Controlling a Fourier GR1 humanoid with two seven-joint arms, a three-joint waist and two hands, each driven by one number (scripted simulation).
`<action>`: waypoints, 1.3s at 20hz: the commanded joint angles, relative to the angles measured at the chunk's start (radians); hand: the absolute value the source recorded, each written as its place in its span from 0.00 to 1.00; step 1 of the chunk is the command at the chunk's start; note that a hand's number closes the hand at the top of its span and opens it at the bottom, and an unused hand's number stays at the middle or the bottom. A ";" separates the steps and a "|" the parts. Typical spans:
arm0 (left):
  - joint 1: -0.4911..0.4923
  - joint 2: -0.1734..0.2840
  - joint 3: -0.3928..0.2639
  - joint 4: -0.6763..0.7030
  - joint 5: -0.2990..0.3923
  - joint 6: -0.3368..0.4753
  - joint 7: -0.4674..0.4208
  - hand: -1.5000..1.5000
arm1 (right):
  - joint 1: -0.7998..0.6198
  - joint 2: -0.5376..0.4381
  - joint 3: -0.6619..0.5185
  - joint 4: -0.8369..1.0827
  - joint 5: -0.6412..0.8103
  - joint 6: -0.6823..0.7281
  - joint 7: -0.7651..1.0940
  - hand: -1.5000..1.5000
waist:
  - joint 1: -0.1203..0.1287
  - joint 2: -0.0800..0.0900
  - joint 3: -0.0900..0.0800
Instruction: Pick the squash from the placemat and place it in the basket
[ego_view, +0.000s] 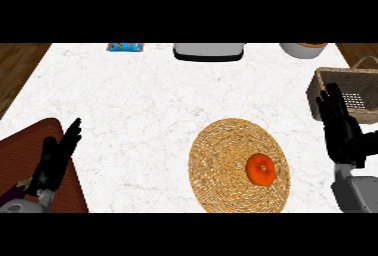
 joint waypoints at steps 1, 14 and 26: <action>-0.027 0.007 0.019 -0.056 -0.005 0.003 0.012 0.50 | -0.043 0.019 0.021 -0.004 -0.069 0.165 -0.039 1.00 | 0.002 0.047 0.011; -0.140 -0.025 0.027 -0.063 -0.018 -0.005 0.040 0.50 | 0.097 0.027 0.164 -0.201 -0.135 1.003 -0.560 0.00 | -0.026 0.047 0.012; -0.185 -0.033 0.032 -0.031 -0.016 -0.043 0.050 0.50 | -0.158 -0.491 0.038 -0.200 0.387 0.918 -0.555 0.00 | 0.010 0.062 0.012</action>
